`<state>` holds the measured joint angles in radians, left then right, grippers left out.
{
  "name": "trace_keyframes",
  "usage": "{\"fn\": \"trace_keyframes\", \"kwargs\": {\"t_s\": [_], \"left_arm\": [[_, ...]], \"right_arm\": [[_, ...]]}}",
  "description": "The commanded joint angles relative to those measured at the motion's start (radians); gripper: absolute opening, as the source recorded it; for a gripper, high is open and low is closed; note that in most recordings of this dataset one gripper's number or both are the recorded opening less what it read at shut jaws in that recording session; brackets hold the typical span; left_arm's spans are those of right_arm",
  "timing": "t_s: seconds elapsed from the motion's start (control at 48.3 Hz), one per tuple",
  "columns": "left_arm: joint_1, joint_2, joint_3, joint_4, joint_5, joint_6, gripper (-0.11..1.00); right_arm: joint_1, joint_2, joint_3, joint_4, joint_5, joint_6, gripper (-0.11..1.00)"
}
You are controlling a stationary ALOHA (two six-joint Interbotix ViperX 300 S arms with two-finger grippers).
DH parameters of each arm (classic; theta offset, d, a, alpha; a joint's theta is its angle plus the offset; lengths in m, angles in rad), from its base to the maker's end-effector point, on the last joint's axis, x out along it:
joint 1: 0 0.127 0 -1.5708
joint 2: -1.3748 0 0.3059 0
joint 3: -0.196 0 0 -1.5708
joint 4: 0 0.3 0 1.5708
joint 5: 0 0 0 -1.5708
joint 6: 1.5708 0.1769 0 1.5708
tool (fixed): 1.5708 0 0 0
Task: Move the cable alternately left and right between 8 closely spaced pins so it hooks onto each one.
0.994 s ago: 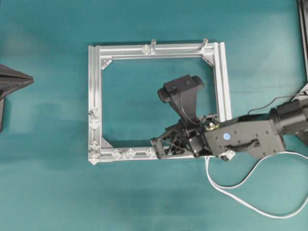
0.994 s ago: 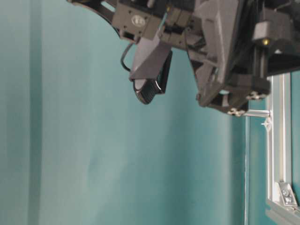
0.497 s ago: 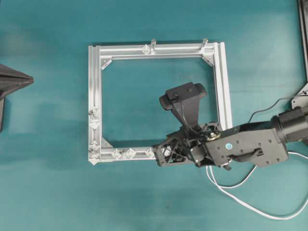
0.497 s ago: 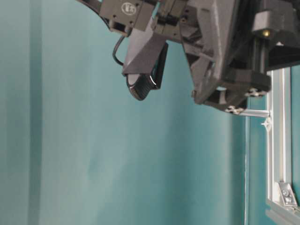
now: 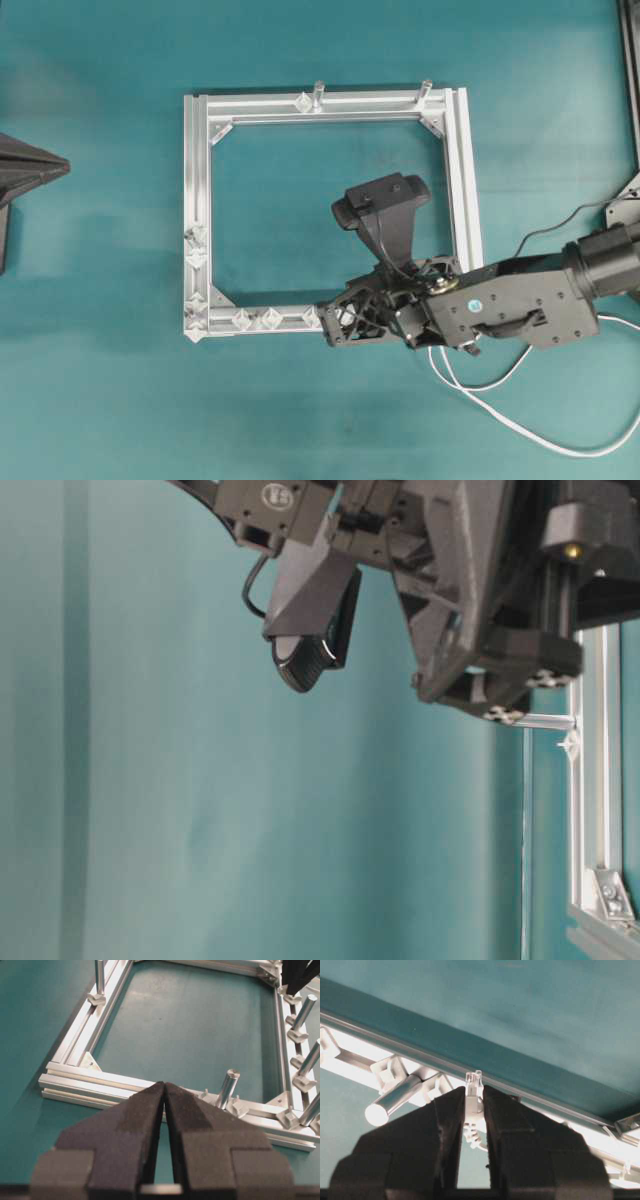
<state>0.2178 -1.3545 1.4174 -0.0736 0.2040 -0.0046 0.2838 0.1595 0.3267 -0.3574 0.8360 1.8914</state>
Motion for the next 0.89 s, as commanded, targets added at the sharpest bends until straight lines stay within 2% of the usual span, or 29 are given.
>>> {"fn": "trace_keyframes", "kwargs": {"t_s": [0.0, 0.497, 0.87], "left_arm": [[0.003, 0.009, -0.011, 0.003, -0.008, -0.003, 0.09], [0.003, 0.011, -0.011, 0.003, -0.008, -0.003, 0.09], [0.003, 0.009, -0.012, 0.003, -0.006, -0.003, 0.09]], "right_arm": [[0.005, -0.015, -0.021, -0.002, 0.002, 0.002, 0.15], [0.021, -0.015, -0.031, -0.002, 0.002, 0.011, 0.15], [0.098, -0.014, -0.031, -0.003, 0.034, 0.124, 0.15]]}}
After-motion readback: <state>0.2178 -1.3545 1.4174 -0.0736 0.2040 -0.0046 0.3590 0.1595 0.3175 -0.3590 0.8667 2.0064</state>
